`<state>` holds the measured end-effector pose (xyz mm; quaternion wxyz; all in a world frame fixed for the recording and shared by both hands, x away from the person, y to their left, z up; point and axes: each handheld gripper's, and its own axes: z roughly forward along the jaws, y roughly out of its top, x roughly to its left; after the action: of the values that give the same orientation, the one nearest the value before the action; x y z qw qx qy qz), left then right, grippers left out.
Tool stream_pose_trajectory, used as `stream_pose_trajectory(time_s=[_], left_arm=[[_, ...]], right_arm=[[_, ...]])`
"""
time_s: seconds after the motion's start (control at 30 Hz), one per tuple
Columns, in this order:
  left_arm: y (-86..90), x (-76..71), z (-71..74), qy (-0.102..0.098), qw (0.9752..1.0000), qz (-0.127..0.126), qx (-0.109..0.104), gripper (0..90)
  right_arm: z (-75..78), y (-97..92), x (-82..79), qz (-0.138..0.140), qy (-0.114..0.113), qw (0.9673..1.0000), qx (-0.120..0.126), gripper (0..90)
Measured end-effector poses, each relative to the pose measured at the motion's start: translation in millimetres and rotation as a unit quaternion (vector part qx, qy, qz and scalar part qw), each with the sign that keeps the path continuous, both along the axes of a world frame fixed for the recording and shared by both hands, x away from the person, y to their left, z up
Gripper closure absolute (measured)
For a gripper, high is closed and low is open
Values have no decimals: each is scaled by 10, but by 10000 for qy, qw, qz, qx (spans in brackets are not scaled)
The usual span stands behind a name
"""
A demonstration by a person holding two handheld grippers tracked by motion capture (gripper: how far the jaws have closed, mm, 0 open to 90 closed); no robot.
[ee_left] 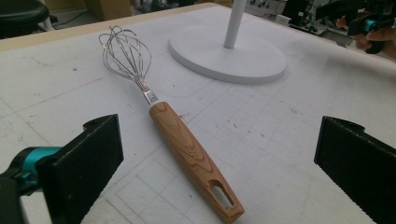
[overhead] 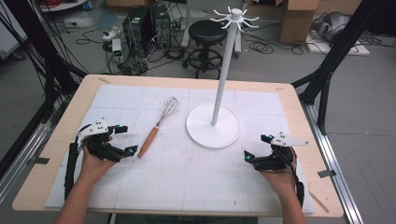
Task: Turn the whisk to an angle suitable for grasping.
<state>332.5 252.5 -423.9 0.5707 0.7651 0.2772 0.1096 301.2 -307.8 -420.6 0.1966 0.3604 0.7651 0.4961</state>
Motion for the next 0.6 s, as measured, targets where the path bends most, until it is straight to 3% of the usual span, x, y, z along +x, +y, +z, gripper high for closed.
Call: stream_pose_trajectory(time_s=[0.1, 0.4, 0.6], left_arm=[[-4, 0, 5, -23, 10000, 42, 8, 16], [19, -4, 19, -6, 9999, 86, -58, 17], [12, -4, 20, 20, 9999, 138, 7, 16]], right_arm=[[-11, 6, -9, -19, 85, 10000, -46, 10], [10, 0, -49, -84, 26, 9999, -105, 10], [2, 2, -28, -71, 8, 9999, -102, 10]])
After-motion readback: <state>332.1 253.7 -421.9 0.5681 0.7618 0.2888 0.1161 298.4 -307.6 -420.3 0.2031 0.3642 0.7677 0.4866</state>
